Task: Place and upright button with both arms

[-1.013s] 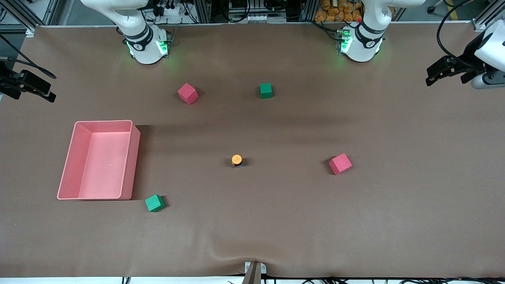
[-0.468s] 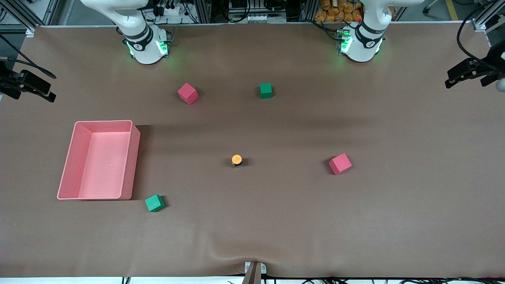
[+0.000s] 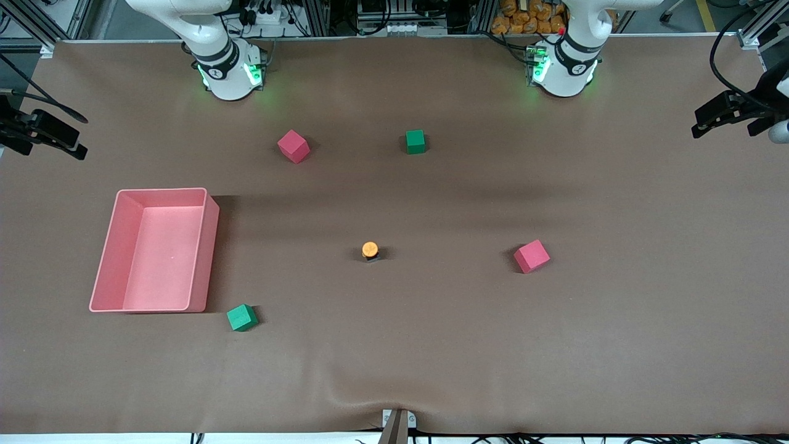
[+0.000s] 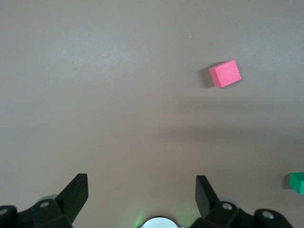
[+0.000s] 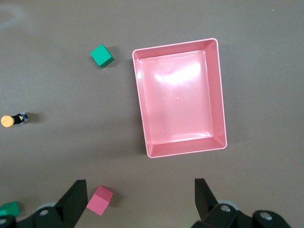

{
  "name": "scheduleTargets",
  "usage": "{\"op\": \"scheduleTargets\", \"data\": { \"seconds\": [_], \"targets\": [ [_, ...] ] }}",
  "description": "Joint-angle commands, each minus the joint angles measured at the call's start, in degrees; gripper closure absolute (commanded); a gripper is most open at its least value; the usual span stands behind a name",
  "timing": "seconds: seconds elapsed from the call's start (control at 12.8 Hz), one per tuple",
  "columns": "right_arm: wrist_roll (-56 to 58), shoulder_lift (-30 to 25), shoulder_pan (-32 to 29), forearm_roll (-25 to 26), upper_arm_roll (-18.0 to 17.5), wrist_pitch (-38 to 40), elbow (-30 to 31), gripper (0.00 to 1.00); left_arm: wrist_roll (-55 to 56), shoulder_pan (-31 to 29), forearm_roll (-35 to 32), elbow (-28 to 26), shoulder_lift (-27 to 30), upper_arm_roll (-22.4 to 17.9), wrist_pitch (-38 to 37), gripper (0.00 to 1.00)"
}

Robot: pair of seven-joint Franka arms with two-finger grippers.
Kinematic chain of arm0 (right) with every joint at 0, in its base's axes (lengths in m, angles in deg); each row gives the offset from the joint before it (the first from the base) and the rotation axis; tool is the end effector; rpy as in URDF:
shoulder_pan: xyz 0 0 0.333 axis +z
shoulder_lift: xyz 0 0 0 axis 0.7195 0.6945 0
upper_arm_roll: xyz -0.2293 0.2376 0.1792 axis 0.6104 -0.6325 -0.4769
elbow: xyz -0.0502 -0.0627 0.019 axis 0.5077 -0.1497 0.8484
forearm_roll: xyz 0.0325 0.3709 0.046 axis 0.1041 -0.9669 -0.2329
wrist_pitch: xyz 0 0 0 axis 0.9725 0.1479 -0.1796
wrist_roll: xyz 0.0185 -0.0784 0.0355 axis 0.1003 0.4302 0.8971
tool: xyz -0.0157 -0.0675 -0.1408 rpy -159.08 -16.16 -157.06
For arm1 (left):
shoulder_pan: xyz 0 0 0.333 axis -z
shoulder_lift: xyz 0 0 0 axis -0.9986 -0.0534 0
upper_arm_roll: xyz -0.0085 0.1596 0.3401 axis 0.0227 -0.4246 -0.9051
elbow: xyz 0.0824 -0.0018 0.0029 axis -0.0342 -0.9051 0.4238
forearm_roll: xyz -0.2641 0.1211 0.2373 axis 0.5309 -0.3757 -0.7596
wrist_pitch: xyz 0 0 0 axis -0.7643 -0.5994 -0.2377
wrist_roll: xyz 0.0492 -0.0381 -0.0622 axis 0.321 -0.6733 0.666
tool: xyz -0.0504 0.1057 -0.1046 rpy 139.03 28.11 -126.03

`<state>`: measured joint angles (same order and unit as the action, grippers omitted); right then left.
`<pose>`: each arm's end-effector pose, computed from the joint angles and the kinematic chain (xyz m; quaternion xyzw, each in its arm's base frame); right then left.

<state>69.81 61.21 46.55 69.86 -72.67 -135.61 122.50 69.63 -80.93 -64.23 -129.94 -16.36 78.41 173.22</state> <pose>0.5225 -0.0106 0.6718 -0.9982 0.0575 0.0048 0.0131 0.4719 0.0178 0.6361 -0.9997 -0.0087 0.0215 0.0093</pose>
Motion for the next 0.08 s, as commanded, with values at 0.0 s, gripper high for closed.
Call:
{"op": "scheduleTargets", "data": {
  "seconds": [0.0],
  "targets": [
    [0.55,0.4,-1.06,-1.02,-0.51,0.82,-1.09,0.0,-0.49,-0.03,-0.33,0.89,-0.46,0.26,0.11,0.0]
  ]
}}
